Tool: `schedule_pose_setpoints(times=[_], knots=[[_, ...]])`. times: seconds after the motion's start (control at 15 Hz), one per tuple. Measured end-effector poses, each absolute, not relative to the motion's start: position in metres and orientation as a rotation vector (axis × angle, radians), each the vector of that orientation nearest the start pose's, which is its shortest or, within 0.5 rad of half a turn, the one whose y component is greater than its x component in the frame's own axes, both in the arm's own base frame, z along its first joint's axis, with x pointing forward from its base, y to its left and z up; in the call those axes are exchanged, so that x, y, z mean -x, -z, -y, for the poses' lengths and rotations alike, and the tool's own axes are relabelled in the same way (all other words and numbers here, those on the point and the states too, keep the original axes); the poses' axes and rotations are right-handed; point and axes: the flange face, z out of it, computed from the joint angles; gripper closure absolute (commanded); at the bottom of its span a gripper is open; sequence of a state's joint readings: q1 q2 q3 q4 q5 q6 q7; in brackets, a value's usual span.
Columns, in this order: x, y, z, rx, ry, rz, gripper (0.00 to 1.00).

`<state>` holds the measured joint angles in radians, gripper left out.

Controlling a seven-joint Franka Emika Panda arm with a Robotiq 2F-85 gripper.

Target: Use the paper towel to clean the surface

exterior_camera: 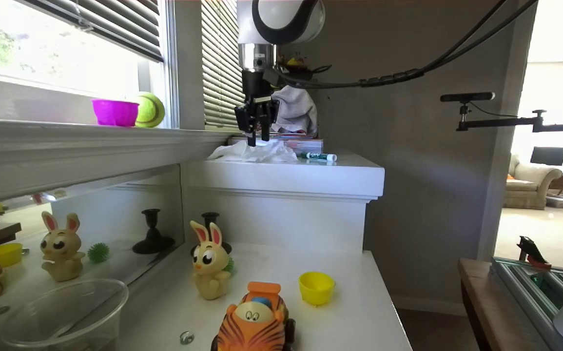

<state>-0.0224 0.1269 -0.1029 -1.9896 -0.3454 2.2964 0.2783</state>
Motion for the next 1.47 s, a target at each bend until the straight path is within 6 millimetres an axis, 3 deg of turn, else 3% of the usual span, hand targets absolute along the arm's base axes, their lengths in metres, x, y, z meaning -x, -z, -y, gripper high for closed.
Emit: schedule_pose_setpoints(times=[0.13, 0.4, 0.67, 0.93, 1.07, 1.47], knots=[[-0.587, -0.437, 0.075, 3.389, 0.337, -0.324, 0.01], [-0.573, -0.471, 0.056, 3.395, 0.331, -0.205, 0.0], [-0.562, -0.476, 0.005, 3.335, 0.322, 0.019, 0.0], [-0.544, -0.482, -0.055, 3.255, 0.243, 0.102, 0.0], [-0.535, -0.486, -0.074, 3.204, 0.188, 0.124, 0.0], [-0.532, -0.489, -0.076, 3.191, 0.179, 0.135, 0.0]])
